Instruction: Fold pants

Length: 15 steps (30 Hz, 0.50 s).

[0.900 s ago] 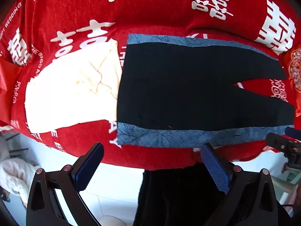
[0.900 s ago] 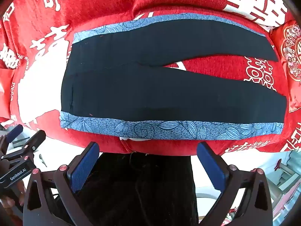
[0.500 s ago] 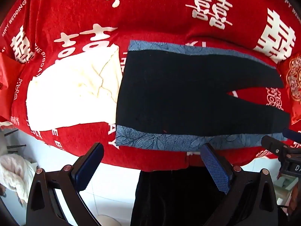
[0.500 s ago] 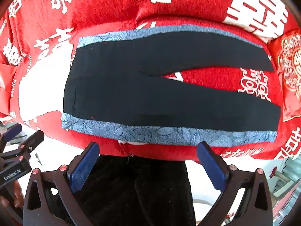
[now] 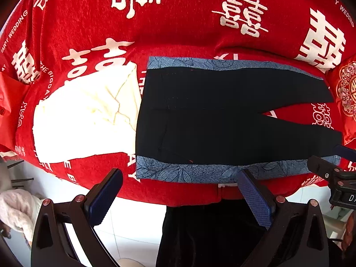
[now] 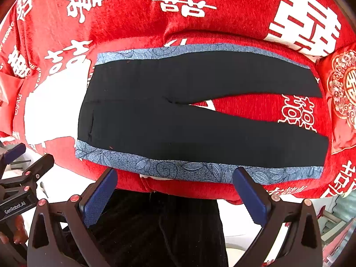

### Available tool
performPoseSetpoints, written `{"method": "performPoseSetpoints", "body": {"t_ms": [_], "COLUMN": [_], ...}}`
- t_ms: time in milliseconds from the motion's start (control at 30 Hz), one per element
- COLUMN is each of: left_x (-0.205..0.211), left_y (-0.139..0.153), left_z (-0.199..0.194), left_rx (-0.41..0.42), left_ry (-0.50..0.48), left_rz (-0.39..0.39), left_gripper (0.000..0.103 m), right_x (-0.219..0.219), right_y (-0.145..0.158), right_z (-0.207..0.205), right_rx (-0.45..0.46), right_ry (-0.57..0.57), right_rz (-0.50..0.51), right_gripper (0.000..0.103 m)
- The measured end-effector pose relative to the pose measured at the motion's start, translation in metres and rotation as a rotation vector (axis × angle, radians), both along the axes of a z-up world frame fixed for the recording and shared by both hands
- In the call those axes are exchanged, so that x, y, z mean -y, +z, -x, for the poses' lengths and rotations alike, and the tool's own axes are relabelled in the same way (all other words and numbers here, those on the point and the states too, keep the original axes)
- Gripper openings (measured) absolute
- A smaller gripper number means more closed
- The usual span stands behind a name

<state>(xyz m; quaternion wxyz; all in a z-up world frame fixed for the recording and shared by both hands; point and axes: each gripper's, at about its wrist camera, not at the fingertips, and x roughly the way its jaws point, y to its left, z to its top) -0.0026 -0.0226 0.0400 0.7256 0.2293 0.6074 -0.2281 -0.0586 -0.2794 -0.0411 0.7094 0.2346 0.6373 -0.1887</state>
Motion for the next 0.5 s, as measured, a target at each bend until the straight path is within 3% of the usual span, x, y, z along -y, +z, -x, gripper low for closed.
{"method": "performPoseSetpoints", "body": {"t_ms": [500], "left_x": [-0.0067], "left_y": [0.0084], "left_z": [0.0015], "left_rx": [0.037], "left_ry": [0.040], "left_rz": [0.000], "left_gripper": [0.103], "right_x": [-0.0023], "right_y": [0.0077], "right_z": [-0.0002], "right_rx": [0.024], "right_ry": [0.037], "right_rz": [0.028], "right_gripper": [0.103]}}
